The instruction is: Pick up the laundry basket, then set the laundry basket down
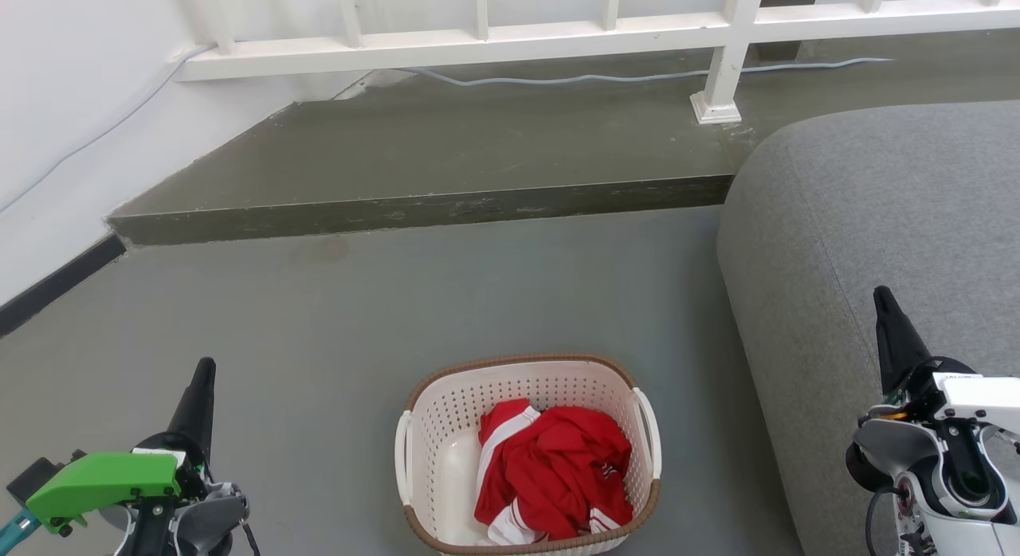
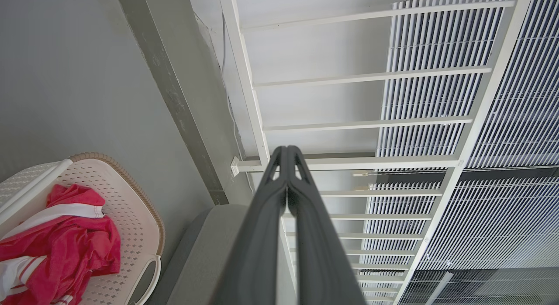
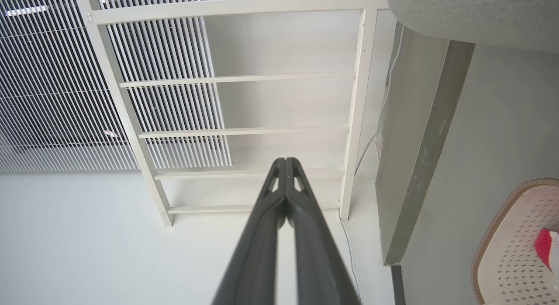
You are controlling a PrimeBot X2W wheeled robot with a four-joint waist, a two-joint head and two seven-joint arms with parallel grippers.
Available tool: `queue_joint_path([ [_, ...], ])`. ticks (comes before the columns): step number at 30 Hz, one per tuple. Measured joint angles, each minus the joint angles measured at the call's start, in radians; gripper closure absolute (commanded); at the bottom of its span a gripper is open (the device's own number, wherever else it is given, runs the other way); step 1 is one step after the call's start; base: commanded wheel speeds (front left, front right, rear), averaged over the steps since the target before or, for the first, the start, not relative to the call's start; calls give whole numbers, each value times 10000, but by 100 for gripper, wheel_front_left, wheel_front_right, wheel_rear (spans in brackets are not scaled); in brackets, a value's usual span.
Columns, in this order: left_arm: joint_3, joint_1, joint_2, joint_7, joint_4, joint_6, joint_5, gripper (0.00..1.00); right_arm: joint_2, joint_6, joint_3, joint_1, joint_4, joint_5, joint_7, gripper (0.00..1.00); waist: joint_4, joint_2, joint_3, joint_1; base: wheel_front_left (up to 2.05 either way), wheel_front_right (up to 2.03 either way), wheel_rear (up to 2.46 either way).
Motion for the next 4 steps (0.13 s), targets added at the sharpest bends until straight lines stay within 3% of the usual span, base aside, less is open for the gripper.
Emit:
queue_joint_path([
  [4, 2, 0, -4, 2, 0, 0, 0, 100, 0, 0, -4, 2, -8, 2, 0, 100, 0, 0, 0, 0, 0, 0, 0],
])
